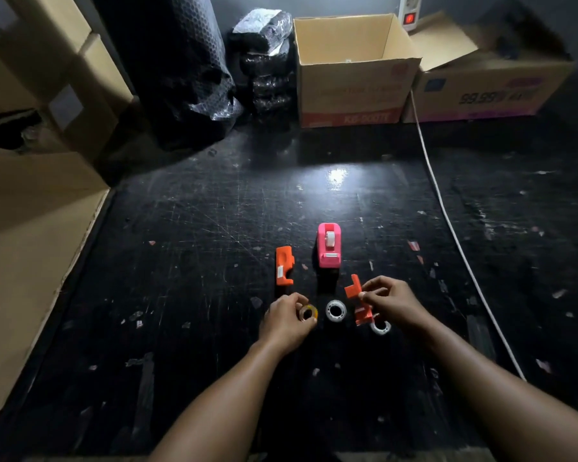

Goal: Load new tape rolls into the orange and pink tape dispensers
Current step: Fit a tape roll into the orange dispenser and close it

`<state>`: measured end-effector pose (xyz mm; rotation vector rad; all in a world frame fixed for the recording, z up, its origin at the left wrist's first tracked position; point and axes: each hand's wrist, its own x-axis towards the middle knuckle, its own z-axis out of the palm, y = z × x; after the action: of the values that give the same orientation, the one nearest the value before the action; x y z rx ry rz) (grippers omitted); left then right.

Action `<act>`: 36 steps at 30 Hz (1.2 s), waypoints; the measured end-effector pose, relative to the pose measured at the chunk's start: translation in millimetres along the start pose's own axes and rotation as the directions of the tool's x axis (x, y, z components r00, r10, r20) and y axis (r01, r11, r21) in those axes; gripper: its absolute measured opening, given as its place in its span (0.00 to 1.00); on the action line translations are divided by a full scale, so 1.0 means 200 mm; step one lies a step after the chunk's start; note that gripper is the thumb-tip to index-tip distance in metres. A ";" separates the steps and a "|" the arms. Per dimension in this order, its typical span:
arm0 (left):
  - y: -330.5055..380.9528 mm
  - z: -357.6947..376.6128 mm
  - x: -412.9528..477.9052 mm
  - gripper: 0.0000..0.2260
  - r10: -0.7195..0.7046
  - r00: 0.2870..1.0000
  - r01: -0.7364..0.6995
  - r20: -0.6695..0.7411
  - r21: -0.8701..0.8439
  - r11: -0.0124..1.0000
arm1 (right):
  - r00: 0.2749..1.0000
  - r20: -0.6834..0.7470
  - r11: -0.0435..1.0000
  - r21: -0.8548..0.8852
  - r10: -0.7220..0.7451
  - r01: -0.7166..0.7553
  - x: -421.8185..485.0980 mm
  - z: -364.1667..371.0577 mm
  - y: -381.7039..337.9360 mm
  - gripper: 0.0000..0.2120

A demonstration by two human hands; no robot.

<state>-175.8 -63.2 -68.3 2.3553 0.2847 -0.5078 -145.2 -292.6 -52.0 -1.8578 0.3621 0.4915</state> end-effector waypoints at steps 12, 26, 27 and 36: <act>0.07 0.13 0.02 0.26 0.241 0.970 -0.224 -0.002 0.361 0.905 | 0.997 -0.070 0.998 -0.064 -0.019 0.014 -0.10 -0.07 0.07 0.05; 0.15 0.07 0.04 0.24 0.275 0.960 -0.259 -0.047 0.218 0.941 | 0.999 -0.028 0.996 -0.084 -0.046 0.043 -0.09 -0.01 -0.03 0.05; 0.14 0.07 0.04 0.26 0.271 0.962 -0.257 -0.038 0.222 0.941 | 0.999 -0.033 0.996 -0.086 -0.042 0.039 -0.08 0.00 -0.03 0.05; 0.12 0.16 0.05 0.25 0.260 0.965 -0.244 -0.027 0.263 0.933 | 0.999 -0.045 0.993 -0.121 0.008 -0.014 -0.08 -0.01 0.04 0.05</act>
<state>-167.8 -103.0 -80.4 2.6149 -0.0632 -0.3653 -162.1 -296.8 -49.1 -1.9876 0.3798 0.4893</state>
